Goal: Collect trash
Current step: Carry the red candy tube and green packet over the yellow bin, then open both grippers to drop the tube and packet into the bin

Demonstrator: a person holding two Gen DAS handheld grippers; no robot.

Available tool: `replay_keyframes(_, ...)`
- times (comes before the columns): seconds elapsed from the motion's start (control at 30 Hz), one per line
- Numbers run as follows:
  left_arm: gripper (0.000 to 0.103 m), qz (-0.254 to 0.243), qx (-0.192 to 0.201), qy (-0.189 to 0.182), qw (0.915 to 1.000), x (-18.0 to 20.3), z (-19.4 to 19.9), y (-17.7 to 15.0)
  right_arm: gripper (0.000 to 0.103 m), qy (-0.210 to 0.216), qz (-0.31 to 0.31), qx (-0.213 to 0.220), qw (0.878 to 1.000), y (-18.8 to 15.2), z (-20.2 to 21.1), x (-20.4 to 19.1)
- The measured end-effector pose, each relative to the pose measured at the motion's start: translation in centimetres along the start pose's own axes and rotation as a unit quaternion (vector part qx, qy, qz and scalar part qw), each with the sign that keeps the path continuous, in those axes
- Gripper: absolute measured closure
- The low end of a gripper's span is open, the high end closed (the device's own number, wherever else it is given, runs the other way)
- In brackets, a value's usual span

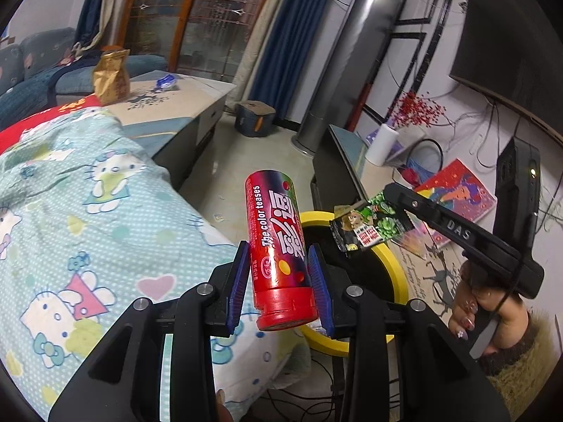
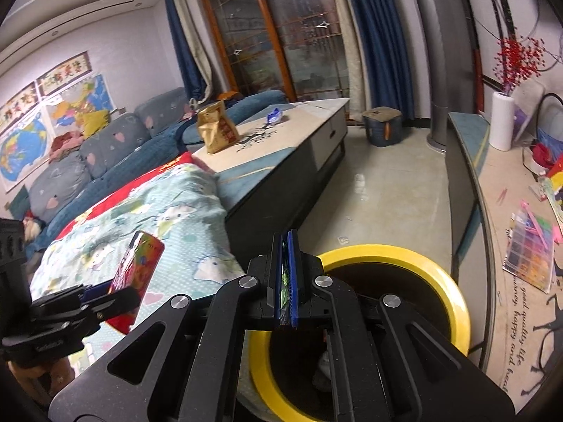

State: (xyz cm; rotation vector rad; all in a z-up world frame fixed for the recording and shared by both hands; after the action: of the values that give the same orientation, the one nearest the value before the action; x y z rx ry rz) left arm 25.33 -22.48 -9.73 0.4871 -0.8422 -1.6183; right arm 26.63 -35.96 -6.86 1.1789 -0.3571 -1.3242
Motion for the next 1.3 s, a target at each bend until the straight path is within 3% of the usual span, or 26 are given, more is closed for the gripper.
replay_keyframes(0.73, 0.071, -0.072, -0.016, -0.045, 0.9963, 6.4, -1.5, -2.5, 0.101, -0.052, -0.059, 0.009, 0.997, -1.3, 1.7, 6.5)
replay_keyframes(1.3, 0.07, -0.114, -0.048, -0.064, 0.9902, 9.9, -5.0, -5.1, 0.101, -0.062, -0.103, -0.001, 0.993, -2.8, 1.4, 9.9)
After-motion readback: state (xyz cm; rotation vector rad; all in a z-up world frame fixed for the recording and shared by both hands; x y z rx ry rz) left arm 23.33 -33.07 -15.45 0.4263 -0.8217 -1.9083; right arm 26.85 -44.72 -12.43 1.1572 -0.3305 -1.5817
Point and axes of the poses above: each gripper's, at about its wrist camera, not at the fingertips, and z roughly against the way its jaws point, x to its right, y to its top, the point moved 8 cm from there along -z, roughly the way its jaws point, and after that the axes turned 14 degrees about y, right-handed, at the moved point
